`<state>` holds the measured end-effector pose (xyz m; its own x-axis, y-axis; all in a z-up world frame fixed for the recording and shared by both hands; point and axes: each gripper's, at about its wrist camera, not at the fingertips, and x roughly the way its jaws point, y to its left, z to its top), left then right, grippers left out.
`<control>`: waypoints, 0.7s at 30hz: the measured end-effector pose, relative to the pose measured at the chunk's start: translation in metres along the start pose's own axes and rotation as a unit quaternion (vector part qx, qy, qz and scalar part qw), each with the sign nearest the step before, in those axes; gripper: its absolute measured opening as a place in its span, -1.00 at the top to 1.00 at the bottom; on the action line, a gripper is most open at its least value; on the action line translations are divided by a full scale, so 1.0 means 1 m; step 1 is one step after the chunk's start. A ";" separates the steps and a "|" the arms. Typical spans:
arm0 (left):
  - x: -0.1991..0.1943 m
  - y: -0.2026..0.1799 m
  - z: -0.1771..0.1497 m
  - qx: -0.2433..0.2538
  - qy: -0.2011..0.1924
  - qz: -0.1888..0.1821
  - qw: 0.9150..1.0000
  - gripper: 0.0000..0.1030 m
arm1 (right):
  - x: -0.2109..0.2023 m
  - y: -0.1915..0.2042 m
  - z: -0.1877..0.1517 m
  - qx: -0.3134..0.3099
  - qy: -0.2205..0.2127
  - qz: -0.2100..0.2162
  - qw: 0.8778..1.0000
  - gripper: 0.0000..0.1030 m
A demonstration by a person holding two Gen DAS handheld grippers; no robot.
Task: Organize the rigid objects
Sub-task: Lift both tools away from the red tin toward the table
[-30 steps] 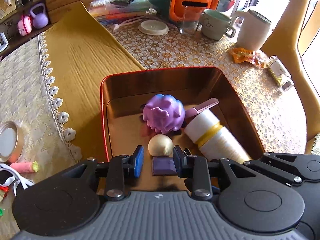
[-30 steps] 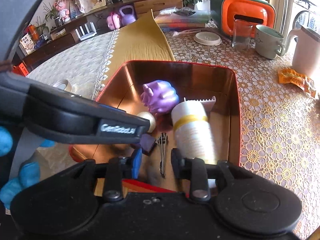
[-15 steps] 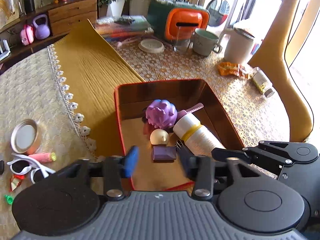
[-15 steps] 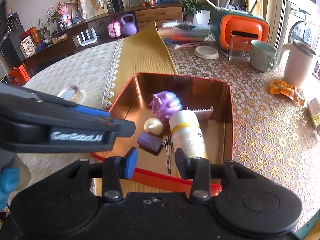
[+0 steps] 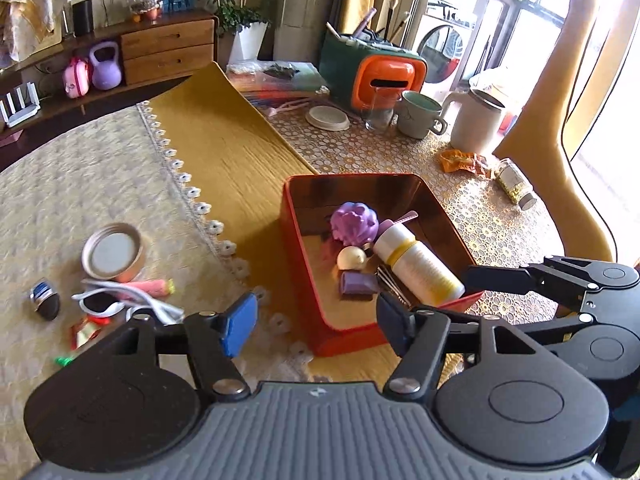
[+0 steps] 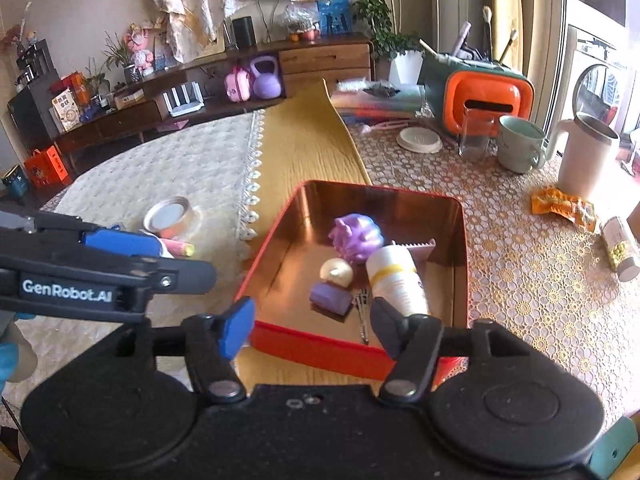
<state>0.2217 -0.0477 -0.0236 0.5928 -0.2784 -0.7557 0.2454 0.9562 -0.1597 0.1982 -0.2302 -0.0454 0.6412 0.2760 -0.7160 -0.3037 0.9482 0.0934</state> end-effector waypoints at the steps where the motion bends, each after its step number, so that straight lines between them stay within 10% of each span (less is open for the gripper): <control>1: -0.004 0.004 -0.003 0.000 -0.002 0.001 1.000 -0.32 | -0.002 0.004 -0.001 -0.002 -0.002 0.000 1.000 -0.31; 21: -0.058 0.114 -0.056 -0.051 -0.016 0.057 0.997 -0.61 | -0.002 0.065 -0.007 -0.036 -0.014 0.047 0.998 -1.00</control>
<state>0.1719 0.0828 -0.0336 0.6372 -0.1693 -0.7519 0.0970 0.9854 -0.1396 0.1725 -0.1700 -0.0427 0.6273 0.3683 -0.6862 -0.4120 0.9046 0.1090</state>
